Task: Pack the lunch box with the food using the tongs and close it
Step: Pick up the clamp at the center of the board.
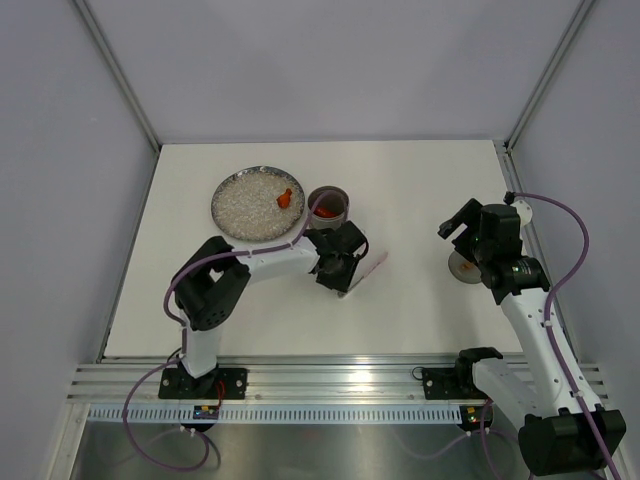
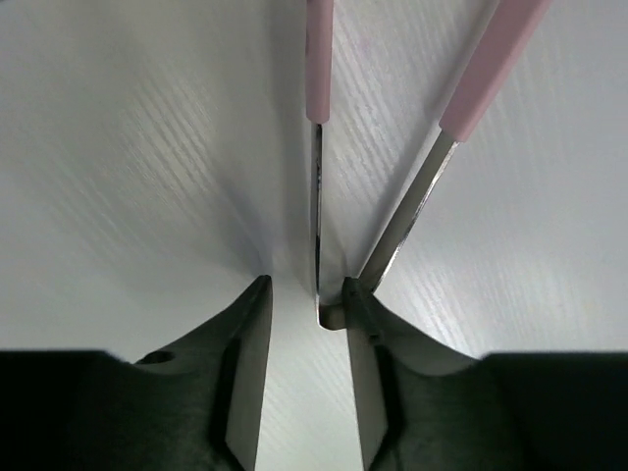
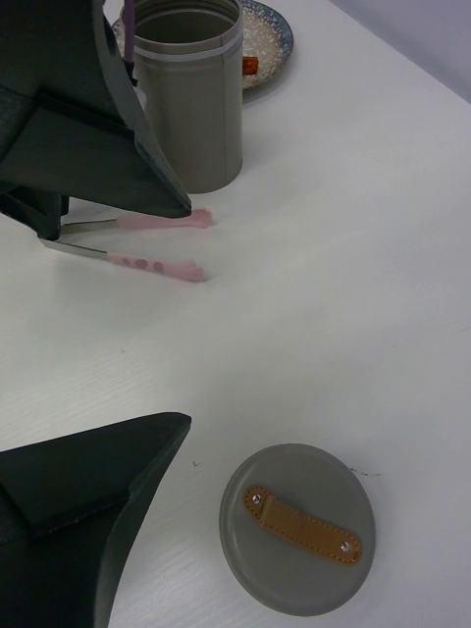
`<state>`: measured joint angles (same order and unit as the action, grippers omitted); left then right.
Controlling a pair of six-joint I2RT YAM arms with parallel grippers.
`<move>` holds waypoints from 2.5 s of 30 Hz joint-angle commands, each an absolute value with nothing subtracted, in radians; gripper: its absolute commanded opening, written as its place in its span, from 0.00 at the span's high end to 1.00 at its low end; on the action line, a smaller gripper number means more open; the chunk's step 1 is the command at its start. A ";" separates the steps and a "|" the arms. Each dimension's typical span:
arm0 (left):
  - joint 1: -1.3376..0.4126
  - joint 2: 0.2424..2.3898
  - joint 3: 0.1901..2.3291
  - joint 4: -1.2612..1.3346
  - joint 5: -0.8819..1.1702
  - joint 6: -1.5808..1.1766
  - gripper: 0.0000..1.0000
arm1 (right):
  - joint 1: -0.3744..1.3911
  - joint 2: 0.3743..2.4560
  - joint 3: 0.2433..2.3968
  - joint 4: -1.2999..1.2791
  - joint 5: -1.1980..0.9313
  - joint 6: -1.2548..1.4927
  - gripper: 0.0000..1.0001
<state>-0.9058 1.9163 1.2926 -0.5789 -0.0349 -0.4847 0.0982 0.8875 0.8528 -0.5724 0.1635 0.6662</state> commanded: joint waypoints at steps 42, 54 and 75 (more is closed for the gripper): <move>-1.015 2.062 1.505 -0.565 -0.184 -0.344 0.32 | 0.092 0.859 0.853 -0.549 0.153 0.677 0.11; -1.015 2.114 1.537 -0.554 -0.187 -0.353 0.50 | 0.094 0.856 0.859 -0.555 0.152 0.672 0.11; -1.015 2.103 1.517 -0.580 -0.178 -0.554 0.41 | 0.092 0.854 0.870 -0.555 0.147 0.670 0.11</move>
<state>-1.0134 2.0850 1.5127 -0.5808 -0.1730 -0.4717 0.0982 0.8684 0.8486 -0.5697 0.1555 0.6739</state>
